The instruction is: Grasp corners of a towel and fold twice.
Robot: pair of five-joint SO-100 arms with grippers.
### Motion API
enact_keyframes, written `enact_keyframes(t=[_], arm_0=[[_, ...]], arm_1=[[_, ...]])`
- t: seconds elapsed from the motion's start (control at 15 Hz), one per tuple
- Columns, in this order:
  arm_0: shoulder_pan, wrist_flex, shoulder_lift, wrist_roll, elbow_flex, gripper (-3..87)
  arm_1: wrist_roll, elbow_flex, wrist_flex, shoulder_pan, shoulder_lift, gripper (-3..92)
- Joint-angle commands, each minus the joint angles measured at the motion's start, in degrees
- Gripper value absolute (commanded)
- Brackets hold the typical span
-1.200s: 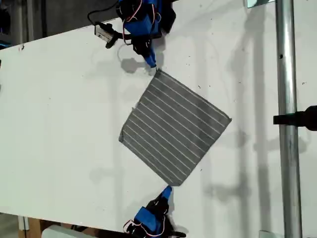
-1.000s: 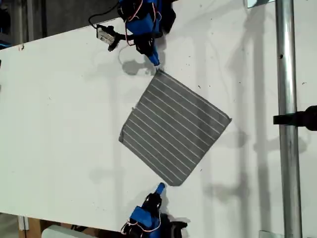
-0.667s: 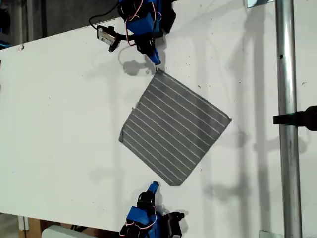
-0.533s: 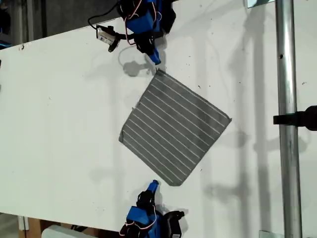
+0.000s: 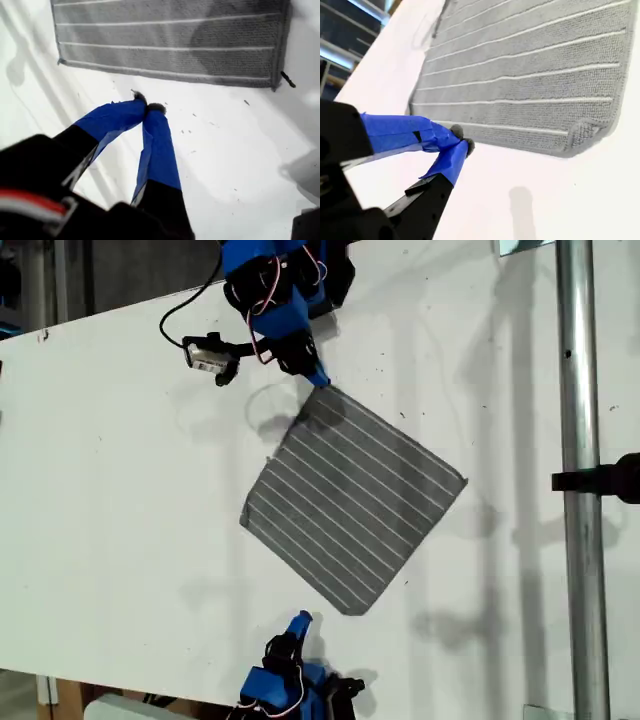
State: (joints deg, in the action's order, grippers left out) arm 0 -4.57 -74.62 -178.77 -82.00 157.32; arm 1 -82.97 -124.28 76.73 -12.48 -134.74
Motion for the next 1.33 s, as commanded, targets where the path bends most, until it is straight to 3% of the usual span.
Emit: enact_keyframes(t=[0.0, 0.27, 0.47, 0.87, 1.27], arm_0=[[2.72, 0.09, 7.29, 0.26, -9.76, -2.9], [9.23, -2.81, 21.01, -1.23, -24.61, -2.9], [13.89, -3.16, 24.87, -2.46, -29.97, -2.9], [17.14, -2.37, 29.71, -1.93, -33.31, -2.9], [17.67, -2.64, 29.62, -2.46, -32.52, -2.9]], arm_1=[[0.70, 14.68, 2.11, -2.55, 10.55, -0.2], [0.70, 40.87, 11.25, -8.00, 28.56, -0.2], [0.62, 52.91, 11.25, -11.51, 38.23, -0.2], [2.81, 60.21, -10.63, -14.41, 61.08, -0.2], [3.78, 70.84, -18.46, -16.61, 77.87, -0.2]])
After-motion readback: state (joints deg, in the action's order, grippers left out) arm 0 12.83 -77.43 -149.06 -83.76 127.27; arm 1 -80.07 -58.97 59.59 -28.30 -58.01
